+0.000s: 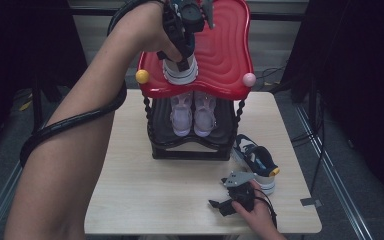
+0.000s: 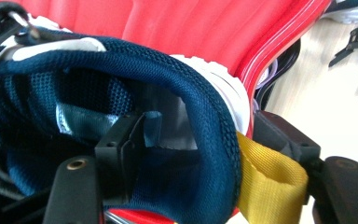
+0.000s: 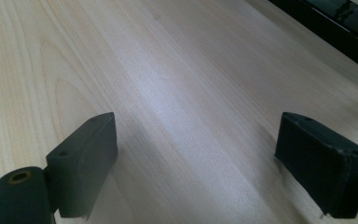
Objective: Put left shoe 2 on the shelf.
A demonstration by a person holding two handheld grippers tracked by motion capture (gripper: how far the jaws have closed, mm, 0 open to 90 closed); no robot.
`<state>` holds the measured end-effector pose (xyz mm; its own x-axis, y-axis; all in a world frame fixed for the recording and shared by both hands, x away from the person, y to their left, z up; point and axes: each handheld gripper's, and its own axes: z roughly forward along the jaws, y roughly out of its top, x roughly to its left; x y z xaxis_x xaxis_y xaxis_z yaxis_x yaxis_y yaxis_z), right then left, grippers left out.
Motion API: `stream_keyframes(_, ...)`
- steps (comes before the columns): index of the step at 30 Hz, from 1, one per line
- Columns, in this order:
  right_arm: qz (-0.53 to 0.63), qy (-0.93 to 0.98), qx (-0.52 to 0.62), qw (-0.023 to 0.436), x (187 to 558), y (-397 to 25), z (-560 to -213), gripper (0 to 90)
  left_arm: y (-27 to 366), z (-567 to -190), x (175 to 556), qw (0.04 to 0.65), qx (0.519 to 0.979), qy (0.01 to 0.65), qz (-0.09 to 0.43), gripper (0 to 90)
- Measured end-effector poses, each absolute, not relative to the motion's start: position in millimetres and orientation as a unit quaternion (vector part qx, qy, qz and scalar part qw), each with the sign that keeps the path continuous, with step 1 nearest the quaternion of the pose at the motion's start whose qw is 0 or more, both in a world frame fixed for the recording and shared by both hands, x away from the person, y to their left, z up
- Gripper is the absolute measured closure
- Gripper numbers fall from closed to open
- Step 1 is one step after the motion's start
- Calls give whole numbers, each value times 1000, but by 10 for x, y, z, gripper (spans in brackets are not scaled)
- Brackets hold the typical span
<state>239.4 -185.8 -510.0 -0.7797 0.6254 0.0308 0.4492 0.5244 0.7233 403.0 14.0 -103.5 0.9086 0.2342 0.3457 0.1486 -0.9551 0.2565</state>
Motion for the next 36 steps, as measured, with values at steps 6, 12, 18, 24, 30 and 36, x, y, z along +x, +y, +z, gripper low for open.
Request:
stream_keyframes(6, 376, 865, 311, 117, 2394, -1858, -5100, 122, 183, -1002, 4004, 124, 967, 124, 183, 296)
stream_keyframes(12, 377, 865, 310, 117, 2394, -1858, -5101, 122, 239, -987, 3970, 142, 965, 138, 169, 276)
stream_keyframes(18, 376, 865, 311, 117, 2394, -1858, -5100, 122, 286, -923, 3911, 143, 964, 148, 170, 265)
stream_keyframes(24, 376, 865, 311, 117, 2394, -1858, -5100, 122, 389, -866, 3862, 141, 962, 164, 164, 269)
stream_keyframes(30, 376, 865, 311, 117, 2394, -1858, -5100, 122, 507, -855, 3803, 147, 959, 185, 155, 259)
stream_keyframes(36, 376, 865, 311, 117, 2393, -1857, -5100, 122, 647, -879, 3762, 151, 957, 202, 141, 251)
